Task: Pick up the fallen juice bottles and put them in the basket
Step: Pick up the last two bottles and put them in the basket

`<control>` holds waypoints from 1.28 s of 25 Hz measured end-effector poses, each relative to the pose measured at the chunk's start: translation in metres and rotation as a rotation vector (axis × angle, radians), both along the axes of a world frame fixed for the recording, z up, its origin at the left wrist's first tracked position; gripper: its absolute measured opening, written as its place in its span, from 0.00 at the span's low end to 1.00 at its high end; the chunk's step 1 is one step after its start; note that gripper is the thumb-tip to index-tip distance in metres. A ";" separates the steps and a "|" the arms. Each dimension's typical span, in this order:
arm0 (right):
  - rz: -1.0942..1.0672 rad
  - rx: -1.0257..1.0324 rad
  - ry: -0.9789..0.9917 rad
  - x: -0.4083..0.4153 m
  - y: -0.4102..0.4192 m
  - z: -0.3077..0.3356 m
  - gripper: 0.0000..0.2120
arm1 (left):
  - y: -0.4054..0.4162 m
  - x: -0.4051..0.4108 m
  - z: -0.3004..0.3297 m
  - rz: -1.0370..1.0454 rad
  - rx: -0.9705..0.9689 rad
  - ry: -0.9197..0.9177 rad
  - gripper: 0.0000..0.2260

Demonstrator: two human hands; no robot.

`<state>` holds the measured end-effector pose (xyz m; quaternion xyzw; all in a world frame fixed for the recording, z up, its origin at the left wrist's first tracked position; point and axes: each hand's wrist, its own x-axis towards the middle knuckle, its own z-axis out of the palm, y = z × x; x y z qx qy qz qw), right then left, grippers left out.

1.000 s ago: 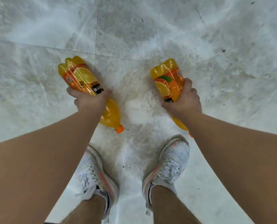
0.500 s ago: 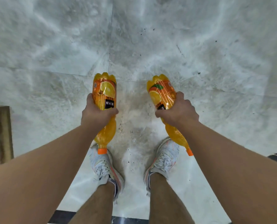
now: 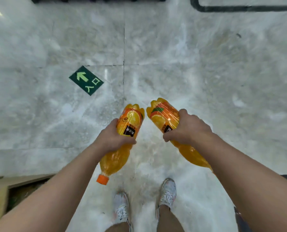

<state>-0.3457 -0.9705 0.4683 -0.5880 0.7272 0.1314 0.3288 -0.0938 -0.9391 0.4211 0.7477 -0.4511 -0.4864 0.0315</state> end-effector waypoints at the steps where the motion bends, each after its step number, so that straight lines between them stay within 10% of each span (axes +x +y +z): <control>1: -0.004 -0.036 0.023 0.000 0.004 0.048 0.43 | -0.001 0.005 0.044 -0.022 -0.020 0.004 0.43; 13: -0.148 -0.393 0.077 0.028 0.130 0.437 0.39 | 0.067 0.017 0.426 -0.147 -0.332 -0.066 0.50; 22: -0.098 -0.422 -0.089 0.059 0.189 0.468 0.46 | 0.147 0.040 0.491 -0.064 -0.366 -0.197 0.50; 32: 0.418 -0.375 -0.212 0.129 0.250 0.482 0.45 | 0.336 0.073 0.507 0.510 -0.379 -0.304 0.52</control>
